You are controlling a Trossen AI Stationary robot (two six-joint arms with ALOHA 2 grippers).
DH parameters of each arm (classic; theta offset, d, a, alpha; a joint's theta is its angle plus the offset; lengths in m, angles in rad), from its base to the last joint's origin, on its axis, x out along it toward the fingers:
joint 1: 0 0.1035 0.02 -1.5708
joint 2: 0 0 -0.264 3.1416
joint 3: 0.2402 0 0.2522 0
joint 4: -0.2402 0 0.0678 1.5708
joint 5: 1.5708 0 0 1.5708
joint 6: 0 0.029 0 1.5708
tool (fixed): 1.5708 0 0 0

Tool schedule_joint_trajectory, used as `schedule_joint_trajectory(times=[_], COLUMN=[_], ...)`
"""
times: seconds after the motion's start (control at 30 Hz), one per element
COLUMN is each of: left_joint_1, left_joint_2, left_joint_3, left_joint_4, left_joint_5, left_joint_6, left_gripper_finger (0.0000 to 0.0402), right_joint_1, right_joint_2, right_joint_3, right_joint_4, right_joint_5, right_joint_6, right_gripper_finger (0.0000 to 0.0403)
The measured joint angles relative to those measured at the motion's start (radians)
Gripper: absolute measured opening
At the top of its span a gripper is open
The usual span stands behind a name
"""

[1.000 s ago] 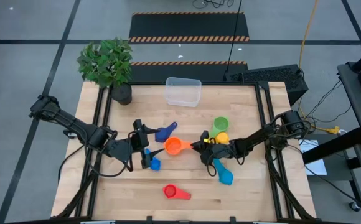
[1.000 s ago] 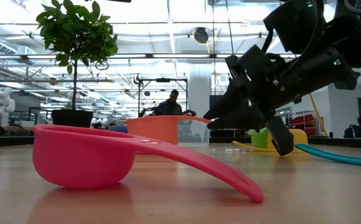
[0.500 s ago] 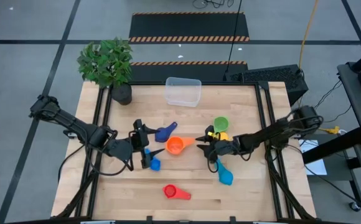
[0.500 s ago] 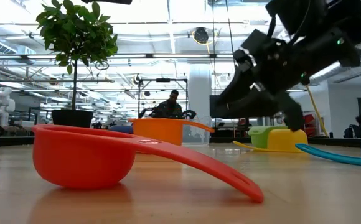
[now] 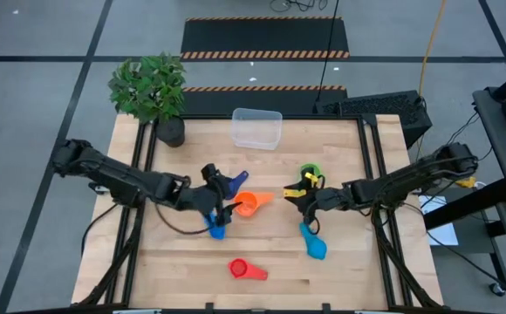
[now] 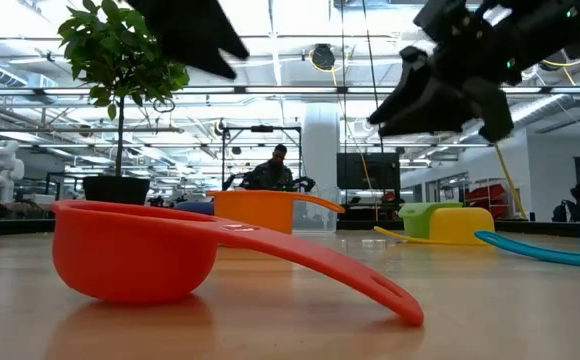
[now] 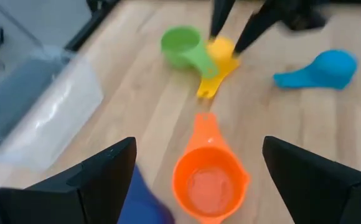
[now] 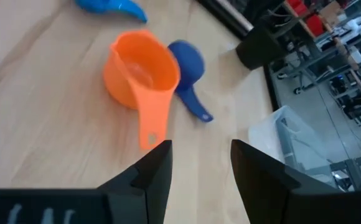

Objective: Nest measuring cups in basket
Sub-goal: Adjust the dark blue measuring cup on the table

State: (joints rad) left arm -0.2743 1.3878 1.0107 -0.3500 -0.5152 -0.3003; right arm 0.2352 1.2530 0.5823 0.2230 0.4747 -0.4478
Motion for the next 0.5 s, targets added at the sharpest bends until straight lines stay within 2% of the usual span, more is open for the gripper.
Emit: schedule_joint_trajectory(times=[0.3, 0.5], left_joint_1=[0.115, 0.138], left_joint_2=[0.055, 0.121], left_joint_3=[0.000, 0.000], left_joint_4=[-0.226, -0.238], left_joint_5=[0.043, 0.096], left_joint_6=[-0.155, -0.146], left_gripper_finger=[0.0353, 0.0353], right_joint_1=[0.000, 0.000], right_joint_2=[-0.091, -0.097], right_joint_3=[0.000, 0.000], right_joint_4=[-0.052, -0.057], right_joint_5=[0.000, 0.000], right_joint_6=[0.048, 0.048], right_gripper_finger=[0.0155, 0.0155])
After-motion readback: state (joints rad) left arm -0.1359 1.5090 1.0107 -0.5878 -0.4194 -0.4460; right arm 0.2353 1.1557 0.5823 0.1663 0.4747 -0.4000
